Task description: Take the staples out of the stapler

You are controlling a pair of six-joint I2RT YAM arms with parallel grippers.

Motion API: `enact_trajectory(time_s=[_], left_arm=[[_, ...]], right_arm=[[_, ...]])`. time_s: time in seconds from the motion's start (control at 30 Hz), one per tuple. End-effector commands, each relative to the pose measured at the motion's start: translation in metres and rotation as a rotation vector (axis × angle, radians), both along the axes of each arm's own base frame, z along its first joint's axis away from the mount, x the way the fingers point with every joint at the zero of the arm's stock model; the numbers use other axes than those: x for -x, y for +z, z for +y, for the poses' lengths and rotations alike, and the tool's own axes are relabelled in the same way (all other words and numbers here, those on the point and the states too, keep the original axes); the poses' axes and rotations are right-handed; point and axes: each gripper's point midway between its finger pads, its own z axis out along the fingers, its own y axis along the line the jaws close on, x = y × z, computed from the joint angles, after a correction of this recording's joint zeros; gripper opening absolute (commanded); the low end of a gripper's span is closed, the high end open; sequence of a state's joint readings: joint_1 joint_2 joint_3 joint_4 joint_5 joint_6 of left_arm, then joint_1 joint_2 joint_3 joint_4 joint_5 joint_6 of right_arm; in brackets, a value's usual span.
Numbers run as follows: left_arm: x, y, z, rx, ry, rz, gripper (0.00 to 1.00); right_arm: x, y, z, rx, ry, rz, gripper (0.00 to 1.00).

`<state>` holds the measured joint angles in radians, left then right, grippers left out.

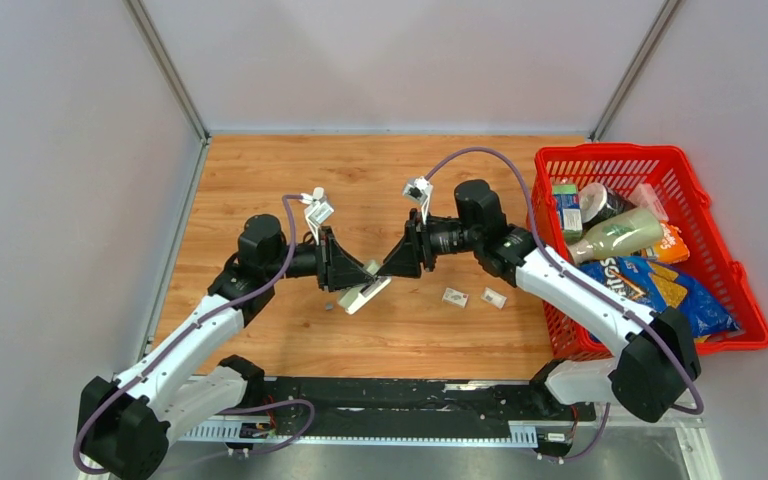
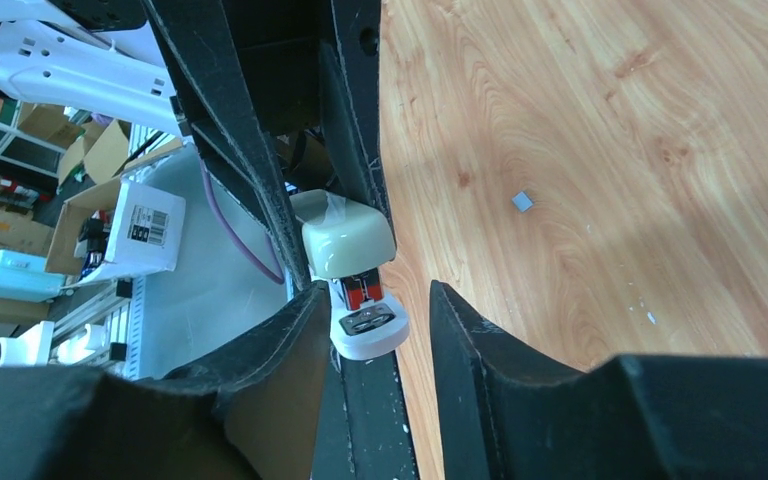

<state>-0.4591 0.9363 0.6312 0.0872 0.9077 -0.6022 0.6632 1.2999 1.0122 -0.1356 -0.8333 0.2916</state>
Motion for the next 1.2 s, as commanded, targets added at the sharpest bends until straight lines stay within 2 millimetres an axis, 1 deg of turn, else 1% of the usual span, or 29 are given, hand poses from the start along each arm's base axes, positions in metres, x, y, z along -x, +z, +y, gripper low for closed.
enact_trajectory(time_s=[0.0,0.13,0.23,0.37,0.57,0.63,0.77,0.9,0.93,1.0,1.17], left_arm=[[0.003,0.020,0.001,0.052,-0.023,-0.073,0.00],[0.003,0.020,0.001,0.055,-0.026,-0.069,0.00],[0.003,0.020,0.001,0.059,-0.028,-0.073,0.00],[0.003,0.020,0.001,0.061,-0.029,-0.076,0.00],[0.003,0.021,0.002,0.059,-0.023,-0.087,0.00],[0.002,0.021,0.002,0.059,-0.021,-0.091,0.00],[0.001,0.025,0.003,0.062,-0.002,-0.114,0.00],[-0.002,0.030,0.006,0.053,0.032,-0.141,0.00],[-0.003,0.031,0.007,0.052,0.044,-0.148,0.00],[-0.004,0.033,0.008,0.051,0.061,-0.165,0.00],[-0.006,0.037,0.012,0.053,0.096,-0.189,0.00]], right_arm=[[0.004,0.013,0.004,-0.056,0.061,-0.028,0.43],[0.005,0.009,0.006,-0.059,0.076,-0.008,0.43],[0.006,0.010,0.009,-0.070,0.091,0.002,0.39],[0.006,0.005,0.011,-0.064,0.108,0.027,0.31],[0.010,0.005,0.011,-0.067,0.124,0.035,0.25],[0.012,0.004,0.010,-0.065,0.130,0.038,0.19],[0.016,-0.002,0.009,-0.057,0.128,0.060,0.00],[0.024,-0.007,0.006,-0.056,0.119,0.079,0.00],[0.024,-0.005,0.007,-0.073,0.117,0.059,0.00],[0.030,-0.012,0.005,-0.069,0.107,0.077,0.00],[0.046,-0.021,0.000,-0.086,0.104,0.103,0.00]])
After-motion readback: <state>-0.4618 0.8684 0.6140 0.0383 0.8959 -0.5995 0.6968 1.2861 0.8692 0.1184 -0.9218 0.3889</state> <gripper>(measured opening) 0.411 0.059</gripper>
